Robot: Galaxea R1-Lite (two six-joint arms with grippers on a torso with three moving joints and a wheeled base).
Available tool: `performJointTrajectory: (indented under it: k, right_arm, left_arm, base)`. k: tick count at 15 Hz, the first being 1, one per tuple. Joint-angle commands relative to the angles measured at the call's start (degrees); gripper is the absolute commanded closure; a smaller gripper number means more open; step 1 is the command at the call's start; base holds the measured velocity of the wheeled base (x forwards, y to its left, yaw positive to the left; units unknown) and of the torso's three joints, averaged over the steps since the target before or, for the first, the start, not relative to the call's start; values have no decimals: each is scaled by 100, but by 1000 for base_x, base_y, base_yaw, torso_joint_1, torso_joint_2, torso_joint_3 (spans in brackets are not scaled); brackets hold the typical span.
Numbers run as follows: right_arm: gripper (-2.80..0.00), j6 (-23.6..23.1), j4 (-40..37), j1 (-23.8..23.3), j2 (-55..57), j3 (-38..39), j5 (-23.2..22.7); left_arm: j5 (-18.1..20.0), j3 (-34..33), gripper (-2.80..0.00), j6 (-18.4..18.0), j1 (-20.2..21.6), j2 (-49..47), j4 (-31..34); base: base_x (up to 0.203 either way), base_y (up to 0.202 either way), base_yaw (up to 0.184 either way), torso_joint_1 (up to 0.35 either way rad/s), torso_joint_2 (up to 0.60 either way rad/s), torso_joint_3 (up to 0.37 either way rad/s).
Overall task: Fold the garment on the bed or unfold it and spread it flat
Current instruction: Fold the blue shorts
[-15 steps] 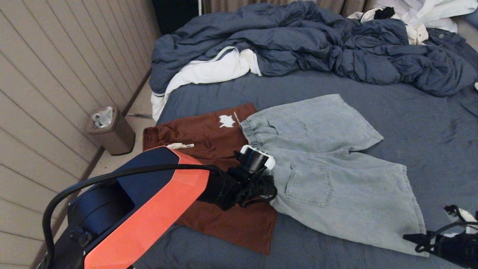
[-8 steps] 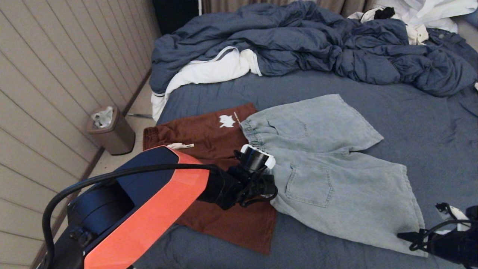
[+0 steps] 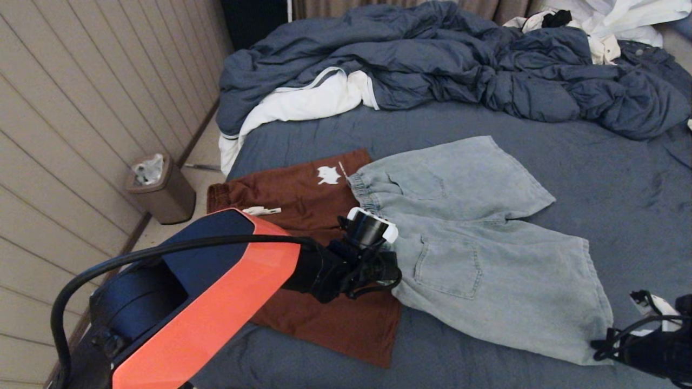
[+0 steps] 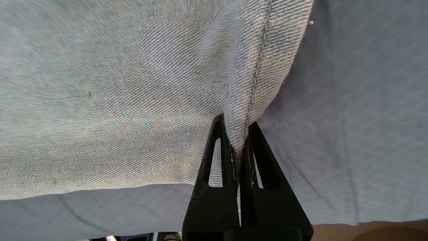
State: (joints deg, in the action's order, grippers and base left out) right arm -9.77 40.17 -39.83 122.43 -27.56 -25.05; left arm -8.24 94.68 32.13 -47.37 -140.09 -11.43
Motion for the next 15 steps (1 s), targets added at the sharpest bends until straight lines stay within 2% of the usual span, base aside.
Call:
performJointTrajectory:
  k: [1, 4, 7, 9, 12, 15]
  right_arm:
    - [0, -7, -19, -26, -394, 71, -15]
    - [0, -32, -352, -153, -832, 321, -22]
    - [0, -363, -467, -472, -1137, 659, -26]
    - [0, -620, -464, -789, -1204, 849, -97]
    - [0, -1015, -459, -1224, -1338, 1186, -420]
    - [0, -1123, -464, -1413, -1760, 1438, -632]
  left_arm:
    - [-11, -442, 0, 31, 0, 377, -3]
    - [-9, -1342, 0, 29, -15, 888, -149]
    - [-12, -2382, 0, 16, -143, 1371, -631]
    - [-39, -3028, 0, 18, -342, 1663, -966]
    - [-313, -3735, 0, 29, -774, 1945, -1311]
    - [-408, -4213, 0, 140, -1023, 2353, -1578]
  base:
    - [0, 0, 0, 0, 0, 0]
    - [0, 0, 0, 0, 0, 0]
    - [0, 0, 0, 0, 0, 0]
    - [0, 0, 0, 0, 0, 0]
    - [0, 0, 0, 0, 0, 0]
    - [0, 0, 0, 0, 0, 0]
